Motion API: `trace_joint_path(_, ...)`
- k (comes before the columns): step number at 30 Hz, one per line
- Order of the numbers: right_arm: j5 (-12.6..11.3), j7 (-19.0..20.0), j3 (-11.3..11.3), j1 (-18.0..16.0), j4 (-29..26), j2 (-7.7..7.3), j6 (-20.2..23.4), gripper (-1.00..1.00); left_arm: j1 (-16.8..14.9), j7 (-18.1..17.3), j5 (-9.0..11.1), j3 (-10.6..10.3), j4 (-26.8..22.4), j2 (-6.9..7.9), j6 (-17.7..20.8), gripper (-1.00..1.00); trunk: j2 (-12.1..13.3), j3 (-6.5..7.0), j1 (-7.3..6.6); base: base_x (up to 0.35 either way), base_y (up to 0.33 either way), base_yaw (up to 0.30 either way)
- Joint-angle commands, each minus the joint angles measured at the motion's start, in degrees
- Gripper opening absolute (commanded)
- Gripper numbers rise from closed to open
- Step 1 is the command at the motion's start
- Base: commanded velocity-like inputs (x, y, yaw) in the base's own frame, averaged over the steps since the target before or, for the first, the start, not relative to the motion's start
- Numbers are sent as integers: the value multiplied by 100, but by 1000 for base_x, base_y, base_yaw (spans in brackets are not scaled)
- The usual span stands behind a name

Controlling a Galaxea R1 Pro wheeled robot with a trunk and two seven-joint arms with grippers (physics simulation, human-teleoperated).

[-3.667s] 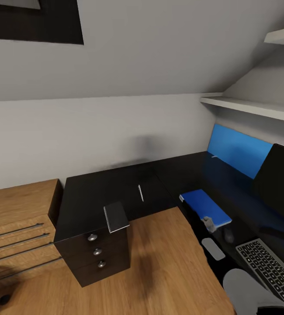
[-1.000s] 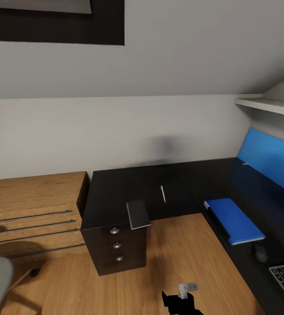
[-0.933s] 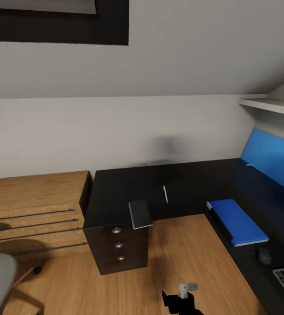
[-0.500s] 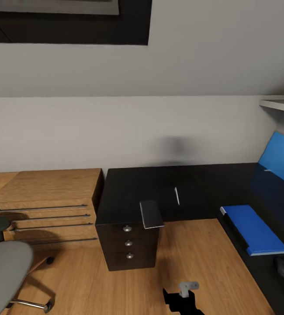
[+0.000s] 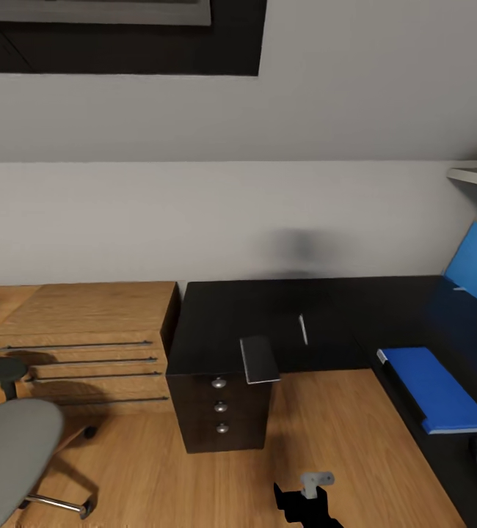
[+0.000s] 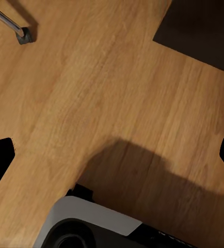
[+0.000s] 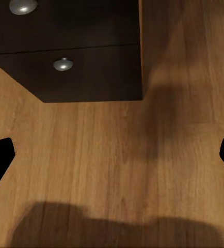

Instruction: In the bedroom, organize the workspace by keeping the computer under the desk, ensuring the monitor is on the desk, placing the keyboard on the desk next to the monitor, placing the mouse on the desk next to the keyboard, moving the folder from the swivel chair onto the desk next to the mouse, stacking the notebook on top of the folder with the pen on top of the notebook, and positioning the swivel chair next to the desk.

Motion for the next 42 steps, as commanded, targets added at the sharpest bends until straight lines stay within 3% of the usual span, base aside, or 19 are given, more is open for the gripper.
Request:
trace_joint_path(1, -61, 44, 22, -3, 13, 5, -18, 100, -5, -10, 59, -42, 7, 4, -25, 100, -5, -7, 1, 0, 0, 234)
trace_joint_path(26, -53, 46, 23, -3, 16, -8, -13, 100, -6, 16, 66, -57, 7, -5, -20, 100, -5, -7, 1, 0, 0, 40)
trace_joint_path(42, -59, 46, 14, -3, 17, -17, -10, 100, -4, 31, 74, -57, 15, -21, 7, 100, -647, -294, 352, 0, 0, 0)
